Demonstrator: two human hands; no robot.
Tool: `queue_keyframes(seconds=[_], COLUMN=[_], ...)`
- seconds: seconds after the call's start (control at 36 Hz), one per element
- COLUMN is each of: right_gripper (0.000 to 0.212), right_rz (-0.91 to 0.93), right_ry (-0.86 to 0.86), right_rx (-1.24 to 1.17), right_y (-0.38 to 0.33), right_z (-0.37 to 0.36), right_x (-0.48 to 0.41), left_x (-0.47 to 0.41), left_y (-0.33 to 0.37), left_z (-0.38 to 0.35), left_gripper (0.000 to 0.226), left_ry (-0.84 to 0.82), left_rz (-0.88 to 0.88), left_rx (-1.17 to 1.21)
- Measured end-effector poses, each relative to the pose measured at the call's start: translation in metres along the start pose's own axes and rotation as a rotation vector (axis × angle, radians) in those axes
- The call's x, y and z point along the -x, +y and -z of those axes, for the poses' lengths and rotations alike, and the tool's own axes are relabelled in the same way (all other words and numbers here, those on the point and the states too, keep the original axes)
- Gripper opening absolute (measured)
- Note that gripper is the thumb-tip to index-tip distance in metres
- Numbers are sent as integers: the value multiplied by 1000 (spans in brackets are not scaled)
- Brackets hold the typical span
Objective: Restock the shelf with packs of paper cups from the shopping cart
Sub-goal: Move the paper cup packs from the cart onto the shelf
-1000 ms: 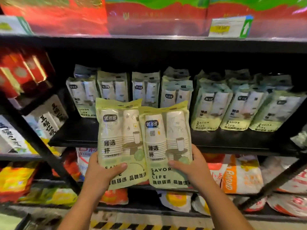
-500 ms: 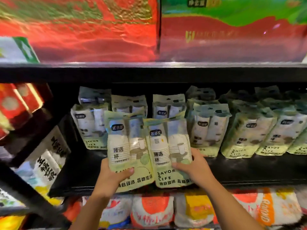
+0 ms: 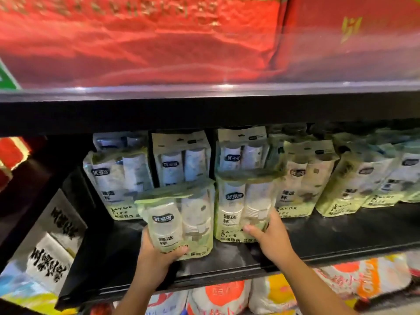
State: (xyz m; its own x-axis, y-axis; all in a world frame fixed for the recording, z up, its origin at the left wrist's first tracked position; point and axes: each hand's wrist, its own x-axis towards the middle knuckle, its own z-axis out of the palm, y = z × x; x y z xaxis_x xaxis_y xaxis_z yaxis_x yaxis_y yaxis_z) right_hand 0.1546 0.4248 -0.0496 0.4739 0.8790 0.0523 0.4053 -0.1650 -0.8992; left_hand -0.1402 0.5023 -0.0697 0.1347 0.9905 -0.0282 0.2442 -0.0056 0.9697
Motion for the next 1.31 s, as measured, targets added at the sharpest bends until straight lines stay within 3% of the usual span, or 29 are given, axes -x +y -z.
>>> queue_keyframes(seconds=[0.14,0.25,0.42,0.53,0.67,0.75,0.92,1.08,1.19,1.31], right_gripper=[36,36,30,34,20,25,32,56,46,68], right_rz=[-63,-109,-104,-103,-119,-131,-93,-153,-207,-169], right_ry=[43,74,54,47,29,9,-29,42,30,-22], right_rx=[63,60,102,111,104,102,99,102,163,326], right_y=[-2,0,10,3,-1,-2,-2,-3,-4,16], right_z=[-7,-11,-7,-2,0,2,6,3,0,3], right_x=[-20,-31,-40,-39,-38,-39,-39,-27,0,25], left_x=[-25,-43,-51,-51,-49,-51,-58,-50,-36,-9], left_y=[4,13,6,8,11,9,-7,-1,2,3], left_z=[0,-3,-10,-14,-13,-13,-9,-10,-12,-17], left_gripper=[78,21,16,25,16,20,69,39,53,59], left_ry=[-80,-80,-13,9,2,2,10,21,82,149], left_rz=[-3,-10,17,44,45,64,97,96,129,52], left_rx=[-14,-142,-208,-225,-236,-232,-302,-355,-451,-614])
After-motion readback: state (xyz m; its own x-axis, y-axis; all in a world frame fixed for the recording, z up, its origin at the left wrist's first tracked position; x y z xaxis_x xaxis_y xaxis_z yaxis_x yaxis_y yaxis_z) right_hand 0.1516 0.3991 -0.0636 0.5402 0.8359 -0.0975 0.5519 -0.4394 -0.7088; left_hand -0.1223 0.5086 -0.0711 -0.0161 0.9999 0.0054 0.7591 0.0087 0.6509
